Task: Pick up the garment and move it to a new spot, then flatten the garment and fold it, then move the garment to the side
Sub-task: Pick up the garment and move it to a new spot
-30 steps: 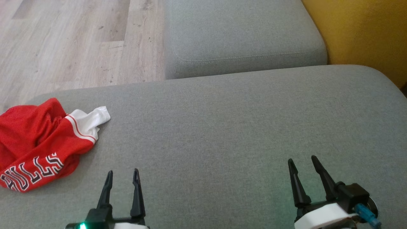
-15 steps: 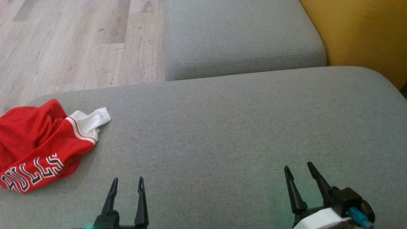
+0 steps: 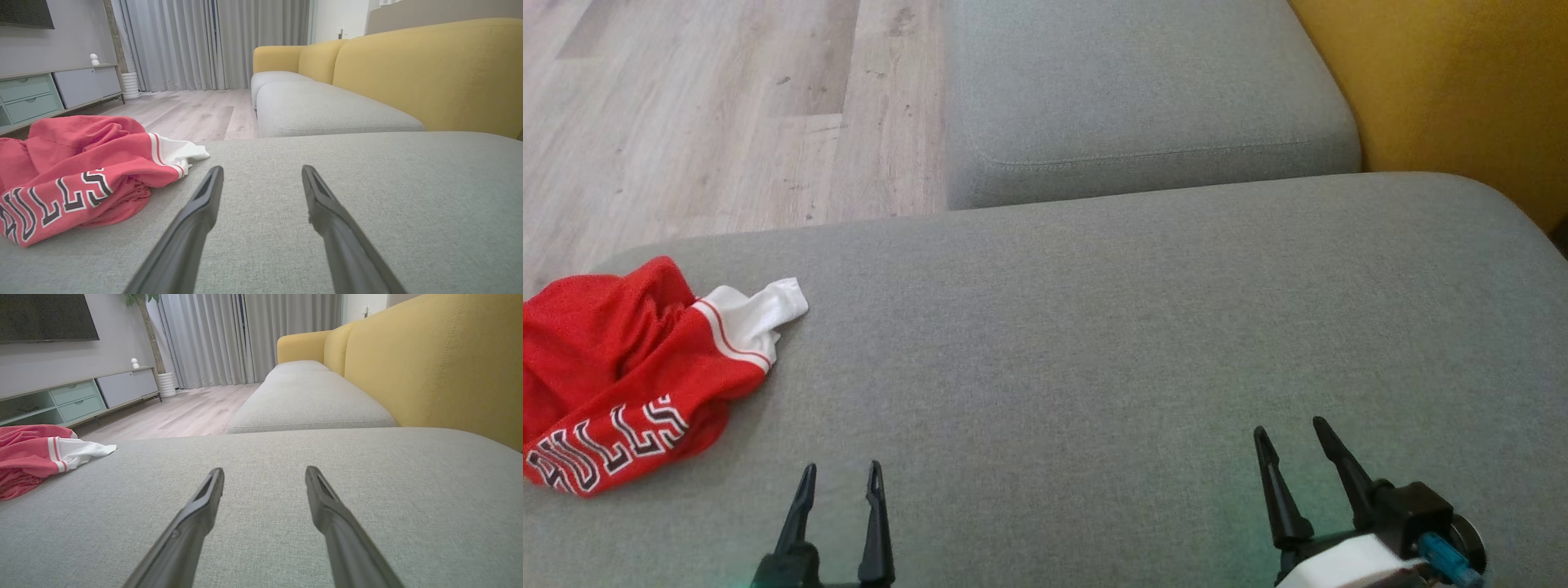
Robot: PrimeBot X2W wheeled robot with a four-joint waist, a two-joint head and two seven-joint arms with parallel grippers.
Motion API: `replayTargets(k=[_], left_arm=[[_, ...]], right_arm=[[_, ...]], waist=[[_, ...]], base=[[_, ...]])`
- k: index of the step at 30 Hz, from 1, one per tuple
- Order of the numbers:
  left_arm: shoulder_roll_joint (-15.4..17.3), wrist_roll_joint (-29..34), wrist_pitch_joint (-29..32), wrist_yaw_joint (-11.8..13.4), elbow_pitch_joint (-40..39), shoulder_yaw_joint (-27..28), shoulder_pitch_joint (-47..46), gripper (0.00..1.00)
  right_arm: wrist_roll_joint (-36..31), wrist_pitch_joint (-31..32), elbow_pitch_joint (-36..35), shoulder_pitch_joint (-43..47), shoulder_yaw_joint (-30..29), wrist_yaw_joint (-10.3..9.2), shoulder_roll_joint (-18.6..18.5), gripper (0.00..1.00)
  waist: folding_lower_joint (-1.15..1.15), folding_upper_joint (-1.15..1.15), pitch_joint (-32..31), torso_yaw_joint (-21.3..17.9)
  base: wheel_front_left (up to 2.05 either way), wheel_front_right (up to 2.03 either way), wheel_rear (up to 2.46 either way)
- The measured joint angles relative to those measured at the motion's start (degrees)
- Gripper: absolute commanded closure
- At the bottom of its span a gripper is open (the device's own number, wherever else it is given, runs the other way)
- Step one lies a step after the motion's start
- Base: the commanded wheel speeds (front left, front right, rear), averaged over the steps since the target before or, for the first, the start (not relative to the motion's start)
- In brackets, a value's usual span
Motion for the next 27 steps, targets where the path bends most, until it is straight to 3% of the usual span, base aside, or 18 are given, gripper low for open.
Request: replayTargets(k=[6, 12, 27], left_arm=[[0.0, 0.0, 0.0, -0.7, 0.6, 1.7, 0.0, 0.0], [0.0, 0.5, 0.0, -1.0, 1.0, 2.4, -0.1, 0.0], [0.3, 2.0, 0.0, -0.1, 0.7, 5.8, 0.1, 0.0]], right_arm=[[0.0, 0.0, 0.0, 0.0, -0.1, 0.0, 0.0, 0.0], [0.1, 0.0, -0.2, 0.1, 0.0, 0.0, 0.0, 0.0], [2.2, 0.0, -0.5, 1.0, 1.0, 0.0, 0.0, 0.0]], waist=[[0.0, 0.0, 0.0, 1.3], [0.01, 0.0, 0.2, 5.0], [0.0, 0.0, 0.7, 20.9]], base=[[0.0, 0.0, 0.0], [0.0, 0.0, 0.0], [0.0, 0.0, 0.0]])
